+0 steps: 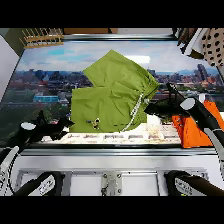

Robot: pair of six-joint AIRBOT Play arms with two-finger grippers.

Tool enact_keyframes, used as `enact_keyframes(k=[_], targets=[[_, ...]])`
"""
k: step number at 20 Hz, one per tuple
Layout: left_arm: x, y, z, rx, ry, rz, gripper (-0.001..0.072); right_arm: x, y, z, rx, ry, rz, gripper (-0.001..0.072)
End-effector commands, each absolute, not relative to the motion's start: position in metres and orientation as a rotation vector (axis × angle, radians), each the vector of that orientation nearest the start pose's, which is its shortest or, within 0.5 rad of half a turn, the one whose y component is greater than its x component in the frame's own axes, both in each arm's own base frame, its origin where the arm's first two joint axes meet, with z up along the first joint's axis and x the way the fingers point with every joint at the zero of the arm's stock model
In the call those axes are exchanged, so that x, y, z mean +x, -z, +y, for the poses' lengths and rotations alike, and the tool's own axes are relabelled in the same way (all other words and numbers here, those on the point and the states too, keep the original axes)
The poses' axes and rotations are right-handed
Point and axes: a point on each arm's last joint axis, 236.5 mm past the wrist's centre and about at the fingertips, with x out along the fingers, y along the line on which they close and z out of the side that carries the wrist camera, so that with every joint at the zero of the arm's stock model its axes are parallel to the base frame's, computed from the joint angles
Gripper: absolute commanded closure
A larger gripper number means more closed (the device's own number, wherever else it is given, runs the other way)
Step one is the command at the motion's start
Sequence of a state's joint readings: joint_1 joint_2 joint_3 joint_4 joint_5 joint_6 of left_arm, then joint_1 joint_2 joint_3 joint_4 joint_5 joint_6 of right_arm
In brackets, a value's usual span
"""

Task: Fold the clothes and pants, and hang the long-sleeved shirts on hangers.

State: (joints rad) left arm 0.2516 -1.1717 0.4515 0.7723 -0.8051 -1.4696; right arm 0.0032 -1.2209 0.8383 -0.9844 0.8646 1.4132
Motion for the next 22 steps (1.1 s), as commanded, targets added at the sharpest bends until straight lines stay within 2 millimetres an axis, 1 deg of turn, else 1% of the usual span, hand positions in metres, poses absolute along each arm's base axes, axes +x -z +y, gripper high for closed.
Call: enact_keyframes(k=[1, 2, 3, 5, 6, 7, 9, 11, 13, 14, 15, 18, 20, 22], targets=[[0.291, 0.123, -0.07, -0.893, -0.057, 1.281, 0.0021, 0.365, 0.034, 0.101, 0.47, -0.245, 1.186, 0.0101], [0.294, 0.123, -0.074, -0.883, -0.057, 1.271, 0.0047, 0.365, 0.034, 0.101, 0.47, -0.246, 1.188, 0.0101], [0.297, 0.123, -0.076, -0.88, -0.062, 1.26, 0.0268, 0.363, 0.035, 0.101, 0.47, -0.249, 1.194, 0.0101], [0.299, 0.122, -0.077, -0.87, -0.059, 1.251, 0.0686, 0.359, 0.036, 0.102, 0.473, -0.253, 1.215, 0.0099], [0.3, 0.119, -0.079, -0.855, -0.043, 1.256, 0.0701, 0.357, 0.037, 0.1, 0.512, -0.223, 1.23, 0.01], [0.301, 0.115, -0.082, -0.842, -0.016, 1.261, 0.0701, 0.354, 0.042, 0.095, 0.588, -0.156, 1.254, 0.01], [0.303, 0.107, -0.088, -0.806, 0.049, 1.276, 0.0701, 0.34, 0.059, 0.088, 0.703, -0.034, 1.313, 0.01], [0.302, 0.103, -0.092, -0.802, 0.071, 1.285, 0.0701, 0.323, 0.081, 0.089, 0.782, 0.042, 1.355, 0.0099], [0.301, 0.104, -0.091, -0.794, 0.075, 1.287, 0.0701, 0.316, 0.097, 0.094, 0.887, 0.089, 1.346, 0.0099], [0.302, 0.104, -0.092, -0.795, 0.075, 1.286, 0.0701, 0.318, 0.101, 0.096, 0.925, 0.098, 1.32, 0.0099], [0.301, 0.104, -0.092, -0.795, 0.076, 1.287, 0.0701, 0.325, 0.102, 0.098, 0.941, 0.087, 1.282, 0.0099], [0.3, 0.103, -0.093, -0.796, 0.079, 1.293, 0.0701, 0.351, 0.097, 0.106, 0.981, 0.055, 1.17, 0.0099], [0.299, 0.103, -0.093, -0.797, 0.082, 1.297, 0.0701, 0.364, 0.098, 0.112, 0.998, 0.049, 1.116, 0.01], [0.299, 0.103, -0.094, -0.798, 0.084, 1.3, 0.0701, 0.368, 0.104, 0.118, 0.997, 0.05, 1.107, 0.01]])
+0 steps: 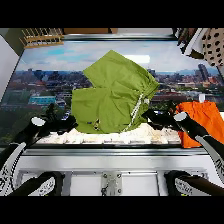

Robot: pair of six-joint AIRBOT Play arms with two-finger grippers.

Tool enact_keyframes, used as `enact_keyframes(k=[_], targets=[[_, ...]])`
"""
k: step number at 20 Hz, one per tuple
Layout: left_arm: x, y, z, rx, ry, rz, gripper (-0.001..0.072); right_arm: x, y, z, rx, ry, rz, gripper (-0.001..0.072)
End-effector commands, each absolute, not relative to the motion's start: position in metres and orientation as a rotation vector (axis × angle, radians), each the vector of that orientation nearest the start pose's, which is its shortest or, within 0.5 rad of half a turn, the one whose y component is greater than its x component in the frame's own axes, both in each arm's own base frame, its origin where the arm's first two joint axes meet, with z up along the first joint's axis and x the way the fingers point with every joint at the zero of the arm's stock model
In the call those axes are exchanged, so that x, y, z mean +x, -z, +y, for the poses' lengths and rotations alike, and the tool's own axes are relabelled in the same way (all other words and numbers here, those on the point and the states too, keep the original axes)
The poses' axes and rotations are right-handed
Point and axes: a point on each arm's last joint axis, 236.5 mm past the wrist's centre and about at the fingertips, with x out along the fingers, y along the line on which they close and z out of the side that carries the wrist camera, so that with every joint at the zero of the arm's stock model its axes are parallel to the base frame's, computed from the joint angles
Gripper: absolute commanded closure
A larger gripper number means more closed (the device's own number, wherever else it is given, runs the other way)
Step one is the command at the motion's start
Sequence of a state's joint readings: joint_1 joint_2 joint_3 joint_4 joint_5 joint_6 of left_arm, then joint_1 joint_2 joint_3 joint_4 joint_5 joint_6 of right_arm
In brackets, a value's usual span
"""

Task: Fold the clothes and pants, and hang the long-sleeved shirts on hangers.

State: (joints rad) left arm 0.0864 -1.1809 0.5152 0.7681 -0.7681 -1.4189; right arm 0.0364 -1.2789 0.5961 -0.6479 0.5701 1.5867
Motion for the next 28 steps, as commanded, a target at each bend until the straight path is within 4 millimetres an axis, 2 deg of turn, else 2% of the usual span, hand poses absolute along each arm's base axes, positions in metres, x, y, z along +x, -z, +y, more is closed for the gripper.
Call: enact_keyframes(k=[1, 4, 5, 6, 8, 9, 10, 13, 15, 16, 17, 18, 19, 21, 22, 24, 26, 28], targets=[[0.298, 0.103, -0.094, -0.798, 0.085, 1.302, 0.0701, 0.367, 0.108, 0.123, 0.988, 0.047, 1.12, 0.01], [0.297, 0.103, -0.095, -0.799, 0.089, 1.309, 0.0701, 0.367, 0.117, 0.134, 0.947, 0.024, 1.146, 0.0102], [0.297, 0.103, -0.095, -0.799, 0.089, 1.309, 0.0701, 0.37, 0.118, 0.134, 0.941, 0.027, 1.135, 0.0161], [0.297, 0.103, -0.095, -0.799, 0.089, 1.309, 0.0701, 0.373, 0.117, 0.134, 0.936, 0.031, 1.122, 0.0299], [0.297, 0.103, -0.095, -0.799, 0.088, 1.308, 0.0701, 0.377, 0.117, 0.129, 0.93, 0.046, 1.097, 0.0477], [0.297, 0.103, -0.095, -0.799, 0.088, 1.308, 0.0701, 0.379, 0.117, 0.127, 0.926, 0.051, 1.088, 0.0606], [0.297, 0.103, -0.095, -0.799, 0.088, 1.308, 0.0701, 0.38, 0.117, 0.126, 0.925, 0.056, 1.08, 0.067], [0.3, 0.101, -0.093, -0.796, 0.085, 1.291, 0.0701, 0.381, 0.109, 0.123, 0.814, 0.006, 1.074, 0.068], [0.317, 0.074, -0.082, -0.786, 0.087, 1.187, 0.0702, 0.387, 0.082, 0.122, 0.688, -0.078, 1.045, 0.068], [0.332, 0.047, -0.073, -0.77, 0.1, 1.112, 0.0702, 0.395, 0.057, 0.12, 0.613, -0.127, 1.01, 0.068], [0.347, 0.007, -0.065, -0.746, 0.126, 1.017, 0.0702, 0.402, 0.026, 0.118, 0.545, -0.173, 0.968, 0.068], [0.36, -0.043, -0.057, -0.721, 0.157, 0.905, 0.0702, 0.408, -0.011, 0.115, 0.479, -0.213, 0.919, 0.068], [0.368, -0.098, -0.051, -0.687, 0.188, 0.79, 0.0702, 0.411, -0.057, 0.112, 0.42, -0.253, 0.86, 0.068], [0.363, -0.221, -0.044, -0.583, 0.245, 0.526, 0.0702, 0.404, -0.155, 0.113, 0.323, -0.322, 0.724, 0.068], [0.35, -0.281, -0.046, -0.529, 0.269, 0.394, 0.0702, 0.391, -0.204, 0.115, 0.294, -0.359, 0.647, 0.068], [0.301, -0.392, -0.057, -0.422, 0.314, 0.129, 0.0702, 0.354, -0.286, 0.119, 0.254, -0.415, 0.507, 0.068], [0.243, -0.467, -0.07, -0.338, 0.347, -0.071, 0.0702, 0.31, -0.346, 0.118, 0.248, -0.443, 0.392, 0.068], [0.194, -0.513, -0.081, -0.304, 0.366, -0.214, 0.0701, 0.267, -0.385, 0.116, 0.263, -0.459, 0.293, 0.068]])
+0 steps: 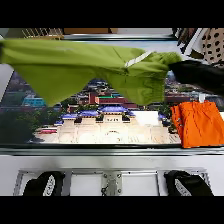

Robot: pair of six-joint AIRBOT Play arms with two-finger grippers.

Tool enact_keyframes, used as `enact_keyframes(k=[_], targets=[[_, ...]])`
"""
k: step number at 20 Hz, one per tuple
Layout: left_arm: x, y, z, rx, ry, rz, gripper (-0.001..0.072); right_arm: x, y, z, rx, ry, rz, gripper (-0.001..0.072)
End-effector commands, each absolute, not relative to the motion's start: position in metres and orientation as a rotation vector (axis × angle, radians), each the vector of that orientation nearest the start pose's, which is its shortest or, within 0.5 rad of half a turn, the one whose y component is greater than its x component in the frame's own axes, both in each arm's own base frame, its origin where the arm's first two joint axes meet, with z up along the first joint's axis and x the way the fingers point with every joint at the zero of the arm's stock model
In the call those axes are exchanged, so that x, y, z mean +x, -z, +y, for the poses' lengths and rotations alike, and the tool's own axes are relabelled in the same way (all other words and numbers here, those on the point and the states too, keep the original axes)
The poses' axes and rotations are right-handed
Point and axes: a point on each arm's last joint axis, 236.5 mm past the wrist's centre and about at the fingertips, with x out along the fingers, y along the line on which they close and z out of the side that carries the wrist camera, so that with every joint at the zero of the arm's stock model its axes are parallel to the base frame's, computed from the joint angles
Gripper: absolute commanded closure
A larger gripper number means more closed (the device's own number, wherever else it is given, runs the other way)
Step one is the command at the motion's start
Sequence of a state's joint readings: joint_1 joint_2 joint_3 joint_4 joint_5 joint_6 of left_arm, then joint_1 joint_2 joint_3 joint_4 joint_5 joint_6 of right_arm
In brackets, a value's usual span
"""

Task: Fold the clothes and pants, and hang the long-sleeved shirts on hangers.

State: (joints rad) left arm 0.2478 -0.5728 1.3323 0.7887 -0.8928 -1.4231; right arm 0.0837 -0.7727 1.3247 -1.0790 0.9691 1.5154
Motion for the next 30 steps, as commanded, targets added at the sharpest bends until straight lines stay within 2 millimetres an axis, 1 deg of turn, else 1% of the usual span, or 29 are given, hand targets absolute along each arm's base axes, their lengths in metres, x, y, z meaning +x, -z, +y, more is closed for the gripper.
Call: enact_keyframes(k=[1, 2, 3, 4, 5, 6, 7, 9, 10, 11, 12, 13, 14, 15, 17, 18, 19, 20, 21, 22, 23, 24, 25, 27, 28, 30], targets=[[0.173, -0.529, -0.085, -0.298, 0.376, -0.269, 0.0702, 0.249, -0.397, 0.115, 0.28, -0.462, 0.259, 0.068], [0.158, -0.541, -0.089, -0.284, 0.384, -0.306, 0.0702, 0.232, -0.406, 0.114, 0.301, -0.466, 0.231, 0.0681], [0.151, -0.55, -0.091, -0.279, 0.39, -0.326, 0.0701, 0.22, -0.411, 0.113, 0.319, -0.468, 0.215, 0.0681], [0.151, -0.557, -0.091, -0.281, 0.394, -0.336, 0.0702, 0.211, -0.413, 0.113, 0.341, -0.47, 0.211, 0.0681], [0.156, -0.563, -0.09, -0.28, 0.395, -0.336, 0.0702, 0.205, -0.412, 0.113, 0.363, -0.47, 0.224, 0.0681], [0.169, -0.566, -0.087, -0.285, 0.393, -0.326, 0.0702, 0.203, -0.406, 0.114, 0.393, -0.468, 0.26, 0.0681], [0.186, -0.567, -0.082, -0.295, 0.39, -0.307, 0.0702, 0.205, -0.397, 0.116, 0.41, -0.464, 0.306, 0.068], [0.24, -0.559, -0.069, -0.33, 0.377, -0.236, 0.0702, 0.219, -0.367, 0.12, 0.437, -0.447, 0.449, 0.068], [0.275, -0.549, -0.061, -0.356, 0.373, -0.183, 0.0702, 0.229, -0.346, 0.122, 0.436, -0.436, 0.541, 0.068], [0.308, -0.534, -0.055, -0.377, 0.37, -0.124, 0.0701, 0.241, -0.326, 0.124, 0.435, -0.424, 0.63, 0.0681], [0.345, -0.512, -0.054, -0.401, 0.381, -0.046, 0.0702, 0.254, -0.302, 0.126, 0.434, -0.412, 0.733, 0.068], [0.384, -0.485, -0.059, -0.427, 0.403, 0.041, 0.0701, 0.27, -0.278, 0.128, 0.434, -0.395, 0.826, 0.068], [0.418, -0.456, -0.069, -0.446, 0.43, 0.128, 0.0701, 0.287, -0.256, 0.129, 0.439, -0.381, 0.901, 0.068], [0.453, -0.421, -0.084, -0.465, 0.464, 0.225, 0.0701, 0.307, -0.233, 0.131, 0.433, -0.372, 0.969, 0.0681], [0.509, -0.352, -0.118, -0.483, 0.519, 0.395, 0.0702, 0.342, -0.183, 0.133, 0.432, -0.35, 1.1, 0.068], [0.531, -0.322, -0.132, -0.493, 0.537, 0.456, 0.0701, 0.361, -0.156, 0.134, 0.442, -0.332, 1.157, 0.068], [0.552, -0.294, -0.144, -0.503, 0.549, 0.505, 0.0702, 0.378, -0.133, 0.134, 0.449, -0.311, 1.19, 0.068], [0.567, -0.27, -0.152, -0.513, 0.55, 0.543, 0.0702, 0.397, -0.11, 0.132, 0.455, -0.287, 1.204, 0.068], [0.578, -0.247, -0.155, -0.54, 0.538, 0.581, 0.0701, 0.412, -0.093, 0.132, 0.459, -0.277, 1.204, 0.068], [0.585, -0.228, -0.154, -0.565, 0.52, 0.611, 0.0702, 0.425, -0.081, 0.131, 0.448, -0.274, 1.191, 0.068], [0.588, -0.213, -0.149, -0.583, 0.498, 0.636, 0.0701, 0.434, -0.074, 0.131, 0.452, -0.266, 1.182, 0.068], [0.588, -0.2, -0.143, -0.592, 0.482, 0.665, 0.0702, 0.441, -0.07, 0.13, 0.444, -0.266, 1.165, 0.0681], [0.583, -0.191, -0.137, -0.592, 0.478, 0.702, 0.0702, 0.444, -0.071, 0.128, 0.429, -0.266, 1.146, 0.068], [0.565, -0.185, -0.126, -0.575, 0.492, 0.781, 0.0702, 0.444, -0.076, 0.119, 0.386, -0.243, 1.126, 0.068], [0.553, -0.187, -0.124, -0.552, 0.5, 0.81, 0.0702, 0.441, -0.08, 0.112, 0.353, -0.228, 1.123, 0.068], [0.531, -0.186, -0.108, -0.442, 0.446, 0.852, 0.0703, 0.425, -0.084, 0.103, 0.296, -0.215, 1.152, 0.068]])
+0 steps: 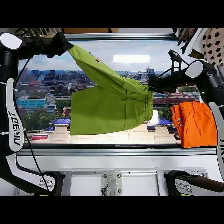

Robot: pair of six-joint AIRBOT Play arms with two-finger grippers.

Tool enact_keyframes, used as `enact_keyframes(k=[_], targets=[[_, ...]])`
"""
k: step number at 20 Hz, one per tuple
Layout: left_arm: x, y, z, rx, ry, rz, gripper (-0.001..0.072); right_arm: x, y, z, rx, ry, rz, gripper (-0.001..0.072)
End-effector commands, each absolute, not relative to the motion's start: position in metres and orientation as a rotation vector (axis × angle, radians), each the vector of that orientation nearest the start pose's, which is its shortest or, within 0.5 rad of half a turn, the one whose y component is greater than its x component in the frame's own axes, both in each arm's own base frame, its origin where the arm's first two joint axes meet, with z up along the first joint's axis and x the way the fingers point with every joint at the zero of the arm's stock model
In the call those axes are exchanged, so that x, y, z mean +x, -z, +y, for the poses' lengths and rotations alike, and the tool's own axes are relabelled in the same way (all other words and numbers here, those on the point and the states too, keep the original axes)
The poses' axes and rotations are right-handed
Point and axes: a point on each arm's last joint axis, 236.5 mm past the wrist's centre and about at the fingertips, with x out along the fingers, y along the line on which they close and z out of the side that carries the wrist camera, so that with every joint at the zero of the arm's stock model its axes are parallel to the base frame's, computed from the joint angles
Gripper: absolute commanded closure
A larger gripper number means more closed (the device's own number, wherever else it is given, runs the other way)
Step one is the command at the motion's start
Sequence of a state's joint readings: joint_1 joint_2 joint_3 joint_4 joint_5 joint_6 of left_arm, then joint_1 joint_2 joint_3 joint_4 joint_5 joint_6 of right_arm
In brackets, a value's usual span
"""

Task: Fold the clothes and pants, and hang the long-sleeved shirts on hangers.

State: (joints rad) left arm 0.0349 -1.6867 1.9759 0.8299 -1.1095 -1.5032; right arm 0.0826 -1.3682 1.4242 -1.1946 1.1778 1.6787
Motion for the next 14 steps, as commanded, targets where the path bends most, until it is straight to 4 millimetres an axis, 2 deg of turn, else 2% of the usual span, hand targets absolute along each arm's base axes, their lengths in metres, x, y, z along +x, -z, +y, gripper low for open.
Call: enact_keyframes(k=[1, 3, 5, 12, 14], targets=[[0.518, -0.185, -0.103, -0.395, 0.411, 0.863, 0.0703, 0.414, -0.083, 0.1, 0.259, -0.225, 1.171, 0.068], [0.487, -0.173, -0.096, -0.342, 0.359, 0.899, 0.0702, 0.394, -0.071, 0.094, 0.226, -0.219, 1.214, 0.068], [0.452, -0.146, -0.098, -0.334, 0.337, 0.956, 0.0701, 0.372, -0.049, 0.085, 0.202, -0.19, 1.268, 0.068], [0.33, 0.023, -0.111, -0.377, 0.256, 1.229, 0.0702, 0.315, 0.047, 0.078, 0.23, -0.136, 1.415, 0.068], [0.306, 0.06, -0.11, -0.386, 0.221, 1.262, 0.0701, 0.307, 0.068, 0.076, 0.237, -0.117, 1.42, 0.068]])
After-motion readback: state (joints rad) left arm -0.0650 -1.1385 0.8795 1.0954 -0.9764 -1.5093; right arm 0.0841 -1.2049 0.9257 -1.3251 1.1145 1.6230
